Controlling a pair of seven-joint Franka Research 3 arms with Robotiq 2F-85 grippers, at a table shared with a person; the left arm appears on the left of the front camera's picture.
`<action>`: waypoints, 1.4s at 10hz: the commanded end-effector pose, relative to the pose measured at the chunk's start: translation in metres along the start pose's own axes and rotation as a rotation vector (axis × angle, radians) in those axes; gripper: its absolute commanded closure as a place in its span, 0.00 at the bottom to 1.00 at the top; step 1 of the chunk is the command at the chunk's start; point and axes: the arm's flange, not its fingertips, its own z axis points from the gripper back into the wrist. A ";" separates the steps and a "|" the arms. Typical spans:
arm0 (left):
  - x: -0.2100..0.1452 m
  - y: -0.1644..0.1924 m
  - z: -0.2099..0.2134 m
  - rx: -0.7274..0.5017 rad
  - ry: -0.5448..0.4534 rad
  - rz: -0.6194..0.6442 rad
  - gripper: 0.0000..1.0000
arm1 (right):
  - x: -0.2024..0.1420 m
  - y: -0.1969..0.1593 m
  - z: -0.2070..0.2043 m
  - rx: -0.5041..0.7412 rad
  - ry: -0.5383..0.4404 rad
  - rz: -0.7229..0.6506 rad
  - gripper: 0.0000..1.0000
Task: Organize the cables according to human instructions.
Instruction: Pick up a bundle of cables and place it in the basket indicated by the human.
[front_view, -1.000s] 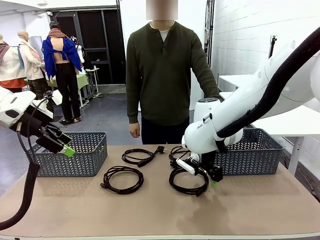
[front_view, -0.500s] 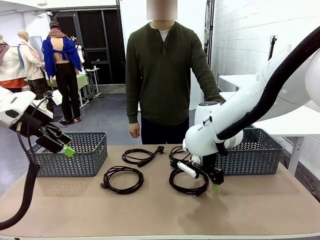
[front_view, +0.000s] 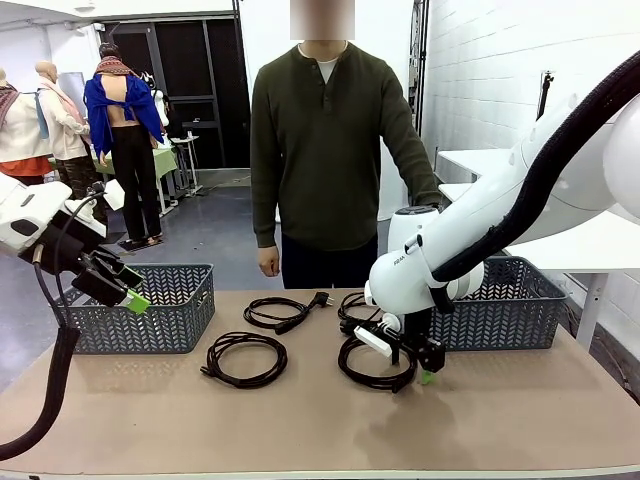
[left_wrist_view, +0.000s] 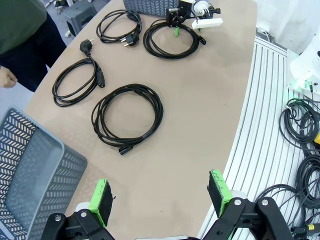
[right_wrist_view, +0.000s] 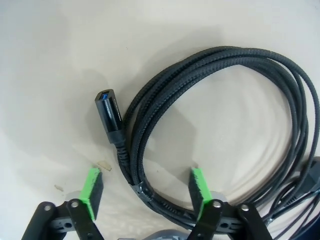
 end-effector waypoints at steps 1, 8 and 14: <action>-0.001 0.003 0.000 -0.016 -0.013 -0.011 0.00 | -0.009 -0.002 -0.001 -0.027 -0.003 0.077 0.66; -0.001 0.003 0.000 -0.016 -0.013 -0.011 0.00 | -0.002 -0.001 0.004 -0.003 -0.017 0.123 1.00; -0.001 0.003 0.000 -0.016 -0.013 -0.011 0.00 | 0.021 0.008 0.052 0.000 -0.052 0.105 1.00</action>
